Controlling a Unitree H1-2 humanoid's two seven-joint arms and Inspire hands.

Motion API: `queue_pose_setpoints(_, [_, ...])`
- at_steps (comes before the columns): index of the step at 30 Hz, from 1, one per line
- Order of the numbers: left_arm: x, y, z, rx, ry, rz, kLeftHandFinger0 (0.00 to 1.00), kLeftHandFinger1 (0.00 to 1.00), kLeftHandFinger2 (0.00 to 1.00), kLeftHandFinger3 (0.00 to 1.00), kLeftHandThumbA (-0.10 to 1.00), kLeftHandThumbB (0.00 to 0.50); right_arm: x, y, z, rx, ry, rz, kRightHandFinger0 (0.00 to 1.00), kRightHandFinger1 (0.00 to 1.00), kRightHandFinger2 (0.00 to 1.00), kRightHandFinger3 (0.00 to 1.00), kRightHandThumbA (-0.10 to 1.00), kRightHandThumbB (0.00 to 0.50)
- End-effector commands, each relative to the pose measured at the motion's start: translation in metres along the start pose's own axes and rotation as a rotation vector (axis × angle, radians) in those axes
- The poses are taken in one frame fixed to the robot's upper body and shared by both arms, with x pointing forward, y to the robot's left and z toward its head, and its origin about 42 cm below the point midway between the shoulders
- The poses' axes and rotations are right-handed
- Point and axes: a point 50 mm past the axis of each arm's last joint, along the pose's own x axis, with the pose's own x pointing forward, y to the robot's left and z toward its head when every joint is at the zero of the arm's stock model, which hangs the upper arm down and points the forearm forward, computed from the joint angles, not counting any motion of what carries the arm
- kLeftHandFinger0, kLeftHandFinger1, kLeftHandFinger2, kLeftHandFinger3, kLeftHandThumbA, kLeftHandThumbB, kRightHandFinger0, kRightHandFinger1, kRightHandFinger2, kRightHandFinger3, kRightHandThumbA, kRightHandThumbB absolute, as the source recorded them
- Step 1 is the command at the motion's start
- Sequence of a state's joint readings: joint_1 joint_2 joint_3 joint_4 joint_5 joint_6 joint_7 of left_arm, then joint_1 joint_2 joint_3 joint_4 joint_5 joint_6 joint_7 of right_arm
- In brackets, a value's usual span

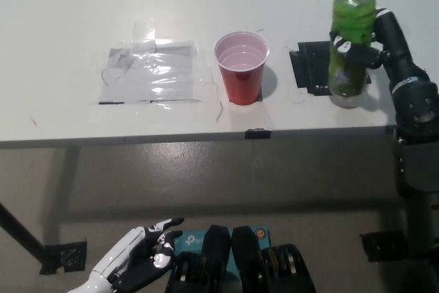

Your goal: The robot uses its right hand to pick up a bottle kept in the middle of the desk and tilt it into a cup kept next to it to pour water out

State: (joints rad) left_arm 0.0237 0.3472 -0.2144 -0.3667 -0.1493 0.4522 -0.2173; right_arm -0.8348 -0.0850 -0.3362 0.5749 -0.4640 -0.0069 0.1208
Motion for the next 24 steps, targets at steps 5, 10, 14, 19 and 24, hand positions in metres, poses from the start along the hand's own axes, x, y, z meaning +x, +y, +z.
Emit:
queue_pose_setpoints(5, [-0.004,0.001,0.0,0.018,0.012,0.007,0.71,0.93,1.0,1.0,1.0,0.318,-0.004,-0.032,0.049,0.562,-0.417,-0.491,0.0,0.0,0.0,0.23,-0.1,0.059])
queue_pose_setpoints(10, [-0.003,0.003,0.002,0.022,0.01,0.005,0.72,0.94,1.0,1.0,1.0,0.295,-0.011,-0.022,0.03,0.587,-0.373,-0.518,0.0,0.0,0.01,0.22,-0.1,0.031])
queue_pose_setpoints(14, [-0.002,0.003,0.002,0.025,0.005,0.007,0.7,0.92,1.0,1.0,1.0,0.318,-0.014,-0.016,0.011,0.547,-0.353,-0.519,0.0,0.0,0.0,0.21,-0.1,0.039])
queue_pose_setpoints(19, [0.001,0.004,0.004,0.027,0.003,0.008,0.69,0.92,1.0,1.0,1.0,0.318,-0.013,-0.016,0.005,0.448,-0.347,-0.468,0.0,0.0,0.0,0.2,-0.1,0.11])
queue_pose_setpoints(24, [0.003,0.005,0.006,0.042,-0.003,0.005,0.69,0.93,1.0,1.0,1.0,0.346,-0.011,-0.021,0.005,0.306,-0.369,-0.395,0.0,0.0,0.0,0.16,-0.1,0.199])
